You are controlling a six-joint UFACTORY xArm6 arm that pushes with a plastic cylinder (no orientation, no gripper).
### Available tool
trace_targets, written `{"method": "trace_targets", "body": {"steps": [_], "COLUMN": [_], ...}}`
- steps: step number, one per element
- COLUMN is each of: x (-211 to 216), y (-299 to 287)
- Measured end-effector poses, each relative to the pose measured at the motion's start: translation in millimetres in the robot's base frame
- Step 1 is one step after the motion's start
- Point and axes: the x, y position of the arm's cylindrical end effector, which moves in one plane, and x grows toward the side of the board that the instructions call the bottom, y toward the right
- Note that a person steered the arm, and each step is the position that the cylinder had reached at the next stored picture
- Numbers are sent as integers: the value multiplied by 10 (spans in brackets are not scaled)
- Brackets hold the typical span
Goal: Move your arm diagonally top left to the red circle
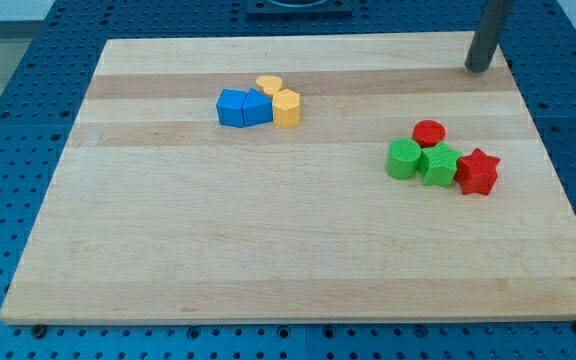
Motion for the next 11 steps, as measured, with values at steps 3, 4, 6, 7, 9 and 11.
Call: {"method": "trace_targets", "body": {"steps": [3,4,6,7,9,11], "x": [-13,-13,-13,-13,-23,76], "y": [-98,-107,-155,-181,-937,-1833]}}
